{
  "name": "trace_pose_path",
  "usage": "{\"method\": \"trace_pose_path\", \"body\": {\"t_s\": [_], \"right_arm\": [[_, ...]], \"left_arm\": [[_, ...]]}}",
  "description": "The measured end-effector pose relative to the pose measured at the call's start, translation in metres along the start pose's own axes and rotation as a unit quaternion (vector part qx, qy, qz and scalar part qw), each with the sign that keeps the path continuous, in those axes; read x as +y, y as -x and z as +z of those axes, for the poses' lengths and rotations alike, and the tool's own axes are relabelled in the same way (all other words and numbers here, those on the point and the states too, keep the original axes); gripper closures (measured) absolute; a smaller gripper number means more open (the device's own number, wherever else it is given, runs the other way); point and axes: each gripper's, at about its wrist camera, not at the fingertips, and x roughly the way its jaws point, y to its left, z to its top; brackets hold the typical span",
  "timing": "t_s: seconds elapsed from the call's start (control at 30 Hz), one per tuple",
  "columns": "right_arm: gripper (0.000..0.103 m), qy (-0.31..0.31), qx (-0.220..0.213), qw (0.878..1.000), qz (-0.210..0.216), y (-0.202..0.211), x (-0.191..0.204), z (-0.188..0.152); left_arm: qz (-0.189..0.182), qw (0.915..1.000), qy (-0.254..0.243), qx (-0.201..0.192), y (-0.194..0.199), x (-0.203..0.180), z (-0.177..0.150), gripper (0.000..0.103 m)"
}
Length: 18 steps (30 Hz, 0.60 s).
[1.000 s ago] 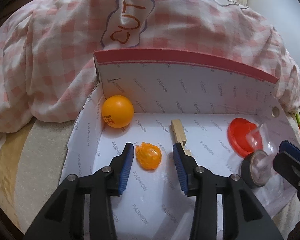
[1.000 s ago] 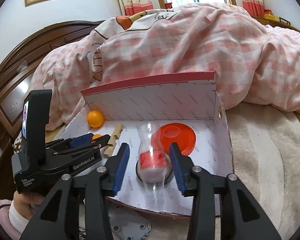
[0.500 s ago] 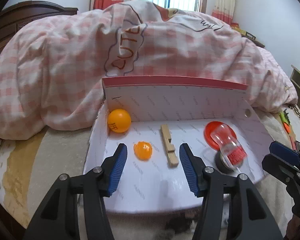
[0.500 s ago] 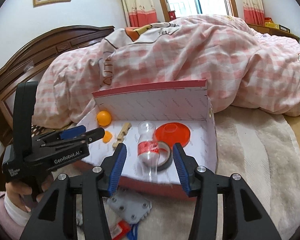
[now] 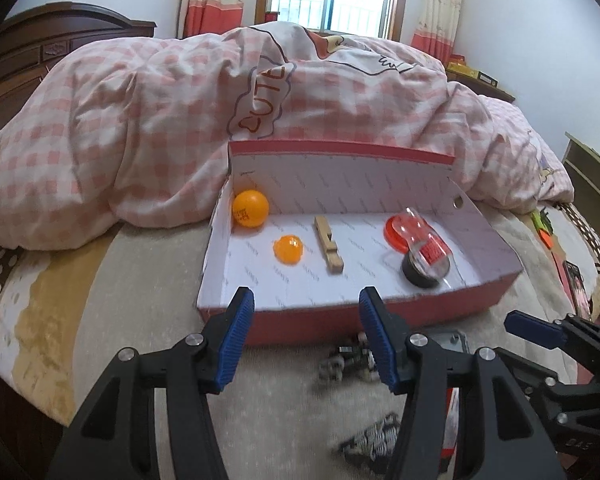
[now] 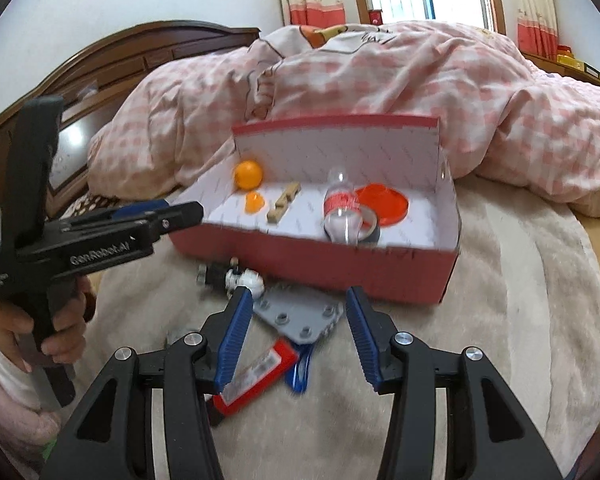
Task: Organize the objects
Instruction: 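Withdraw both open tools from the shoebox toward the remaining objects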
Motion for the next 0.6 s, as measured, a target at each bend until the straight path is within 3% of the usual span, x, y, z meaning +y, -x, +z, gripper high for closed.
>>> {"method": "trace_pose_path", "body": {"t_s": [0.6], "right_arm": [[0.053, -0.029, 0.066, 0.997, 0.022, -0.02, 0.01, -0.038]], "left_arm": [[-0.014, 0.9988, 0.003, 0.046, 0.008, 0.004, -0.051, 0.048]]}}
